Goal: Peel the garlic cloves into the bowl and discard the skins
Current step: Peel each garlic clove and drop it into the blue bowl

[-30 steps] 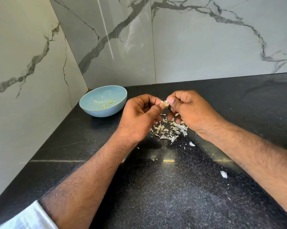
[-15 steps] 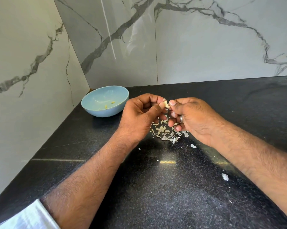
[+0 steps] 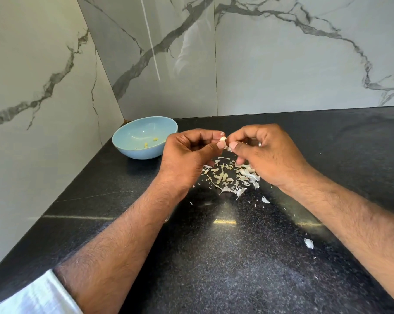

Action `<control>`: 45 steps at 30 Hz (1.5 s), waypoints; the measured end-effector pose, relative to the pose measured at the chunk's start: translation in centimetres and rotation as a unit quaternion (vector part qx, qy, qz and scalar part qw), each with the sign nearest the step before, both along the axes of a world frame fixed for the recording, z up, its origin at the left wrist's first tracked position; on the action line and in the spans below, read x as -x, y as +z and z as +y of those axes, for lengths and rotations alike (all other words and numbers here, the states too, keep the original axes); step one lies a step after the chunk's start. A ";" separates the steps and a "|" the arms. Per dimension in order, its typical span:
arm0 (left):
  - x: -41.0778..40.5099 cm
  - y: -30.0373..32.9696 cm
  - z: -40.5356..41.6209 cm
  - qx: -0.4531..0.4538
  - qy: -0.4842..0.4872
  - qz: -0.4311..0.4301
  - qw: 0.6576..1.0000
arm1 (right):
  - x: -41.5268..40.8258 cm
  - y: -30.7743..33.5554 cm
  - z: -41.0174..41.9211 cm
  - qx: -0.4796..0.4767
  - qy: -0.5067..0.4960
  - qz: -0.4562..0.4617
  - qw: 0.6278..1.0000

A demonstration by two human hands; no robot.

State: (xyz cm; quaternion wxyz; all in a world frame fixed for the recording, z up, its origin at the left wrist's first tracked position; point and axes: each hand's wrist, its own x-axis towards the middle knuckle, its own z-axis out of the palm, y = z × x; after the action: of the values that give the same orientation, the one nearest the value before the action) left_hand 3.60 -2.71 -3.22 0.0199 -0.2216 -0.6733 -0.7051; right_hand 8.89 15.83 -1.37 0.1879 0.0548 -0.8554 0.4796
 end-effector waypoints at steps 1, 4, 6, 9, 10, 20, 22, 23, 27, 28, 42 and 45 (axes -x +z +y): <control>0.0 -0.1 0.0 0.014 0.006 0.014 1.000 | -0.1 0.1 0.1 -0.021 0.005 0.013 1.000; 0.2 -0.3 0.0 0.067 0.029 0.072 0.995 | -0.1 0.2 0.3 -0.060 0.014 0.037 0.997; 0.2 -0.3 0.0 0.082 0.031 0.092 0.992 | 0.1 0.0 0.5 -0.069 0.014 0.051 0.996; 0.0 -0.1 0.0 0.111 0.050 0.132 0.984 | 0.3 -0.2 0.5 -0.080 0.009 0.065 0.995; -0.1 -0.1 0.0 0.122 0.061 0.150 0.979 | 0.4 -0.3 0.5 -0.081 0.008 0.065 0.995; -0.4 0.0 0.2 0.177 0.121 0.249 0.945 | 0.6 -1.0 -0.1 -0.120 -0.003 0.052 0.991; -0.4 -0.1 0.3 0.154 0.112 0.213 0.958 | 0.6 -1.1 -0.1 -0.100 -0.006 0.048 0.994; -0.4 -0.1 0.3 0.143 0.111 0.200 0.963 | 0.6 -1.0 -0.1 -0.085 -0.006 0.050 0.995; -0.2 -0.2 0.4 0.110 0.109 0.187 0.970 | 0.5 -0.9 -0.2 -0.061 -0.009 0.045 0.997; -0.3 -0.1 0.4 0.110 0.107 0.191 0.969 | 0.5 -1.0 -0.2 -0.073 -0.014 0.047 0.996; -0.9 0.2 0.6 0.118 0.105 0.189 0.969 | 0.9 -0.8 0.5 -0.146 -0.007 0.114 0.983; -0.8 0.1 0.6 0.123 0.104 0.182 0.970 | 0.9 -1.0 0.5 -0.163 -0.016 0.115 0.980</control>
State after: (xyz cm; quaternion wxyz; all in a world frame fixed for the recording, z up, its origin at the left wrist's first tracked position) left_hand 4.43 -2.10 -3.12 0.1875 -0.2756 -0.7591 -0.5592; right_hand 8.01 16.33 -2.32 0.2813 0.1262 -0.8956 0.3208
